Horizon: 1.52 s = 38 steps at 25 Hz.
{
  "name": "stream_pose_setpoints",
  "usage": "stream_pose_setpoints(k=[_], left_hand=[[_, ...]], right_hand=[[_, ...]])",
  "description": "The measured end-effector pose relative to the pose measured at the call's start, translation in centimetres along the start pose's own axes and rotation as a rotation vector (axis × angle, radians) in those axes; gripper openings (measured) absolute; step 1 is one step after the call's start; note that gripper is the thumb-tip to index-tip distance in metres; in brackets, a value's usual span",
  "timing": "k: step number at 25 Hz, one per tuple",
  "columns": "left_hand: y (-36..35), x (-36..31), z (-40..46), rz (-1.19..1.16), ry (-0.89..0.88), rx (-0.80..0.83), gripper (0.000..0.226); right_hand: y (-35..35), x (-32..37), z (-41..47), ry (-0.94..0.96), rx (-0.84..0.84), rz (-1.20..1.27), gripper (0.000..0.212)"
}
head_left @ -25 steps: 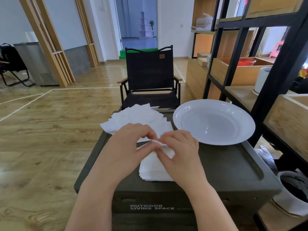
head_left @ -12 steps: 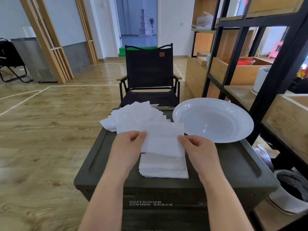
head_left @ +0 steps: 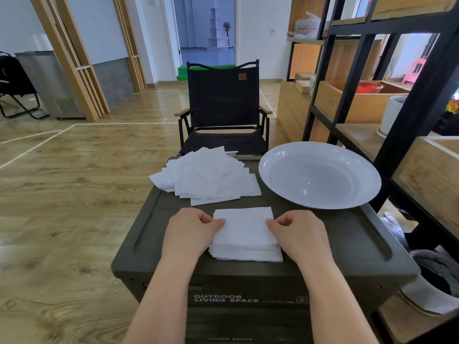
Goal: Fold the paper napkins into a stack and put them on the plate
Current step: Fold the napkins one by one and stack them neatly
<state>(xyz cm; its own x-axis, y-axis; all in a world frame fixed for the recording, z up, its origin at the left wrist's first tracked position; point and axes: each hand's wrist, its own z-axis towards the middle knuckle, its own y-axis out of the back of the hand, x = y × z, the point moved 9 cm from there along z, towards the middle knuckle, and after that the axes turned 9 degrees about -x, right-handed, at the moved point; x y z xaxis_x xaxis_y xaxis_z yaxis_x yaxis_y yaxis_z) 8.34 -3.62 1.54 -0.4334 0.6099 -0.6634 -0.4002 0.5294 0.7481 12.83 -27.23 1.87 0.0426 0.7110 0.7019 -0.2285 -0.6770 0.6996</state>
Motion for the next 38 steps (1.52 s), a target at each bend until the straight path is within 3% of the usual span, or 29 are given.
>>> stream_pose_setpoints(k=[3,7,14,19,23,24,28,33,36,38], left_hand=[[0.6,-0.2,-0.3,0.034,-0.016,-0.049,0.022],[1.3,-1.4,-0.9,0.162,-0.098,-0.165,0.049],[-0.7,-3.0,-2.0,0.298,-0.19,-0.149,0.043],[2.2,-4.8,3.3,0.263,-0.287,-0.313,0.019],[0.1,-7.5,8.4,0.527,-0.471,-0.26,0.051],[-0.1,-7.6,8.9,0.52,-0.487,-0.304,0.052],[3.4,-6.6,10.8,0.099,-0.431,-0.642,0.029],[3.5,-6.3,12.2,0.067,-0.426,-0.562,0.016],[6.0,-8.4,8.9,-0.031,-0.551,-0.615,0.011],[7.9,-9.9,5.0,-0.077,-0.679,-0.562,0.008]], right_hand=[[0.1,-0.3,0.1,-0.01,-0.02,-0.051,0.018],[0.7,-0.1,0.1,0.006,-0.086,-0.037,0.023],[0.0,0.5,-0.4,0.007,-0.039,-0.036,0.024],[0.5,-0.4,0.0,-0.037,-0.038,0.015,0.017],[0.2,-0.4,0.7,-0.01,-0.044,0.069,0.018],[0.0,-0.4,0.8,-0.008,-0.035,0.089,0.02],[0.0,-0.7,1.2,-0.011,-0.062,0.135,0.02],[0.6,-0.5,1.1,-0.021,-0.07,0.195,0.017],[1.8,0.3,1.0,0.01,-0.123,0.255,0.016],[2.6,1.8,0.8,0.097,-0.151,0.355,0.027]])
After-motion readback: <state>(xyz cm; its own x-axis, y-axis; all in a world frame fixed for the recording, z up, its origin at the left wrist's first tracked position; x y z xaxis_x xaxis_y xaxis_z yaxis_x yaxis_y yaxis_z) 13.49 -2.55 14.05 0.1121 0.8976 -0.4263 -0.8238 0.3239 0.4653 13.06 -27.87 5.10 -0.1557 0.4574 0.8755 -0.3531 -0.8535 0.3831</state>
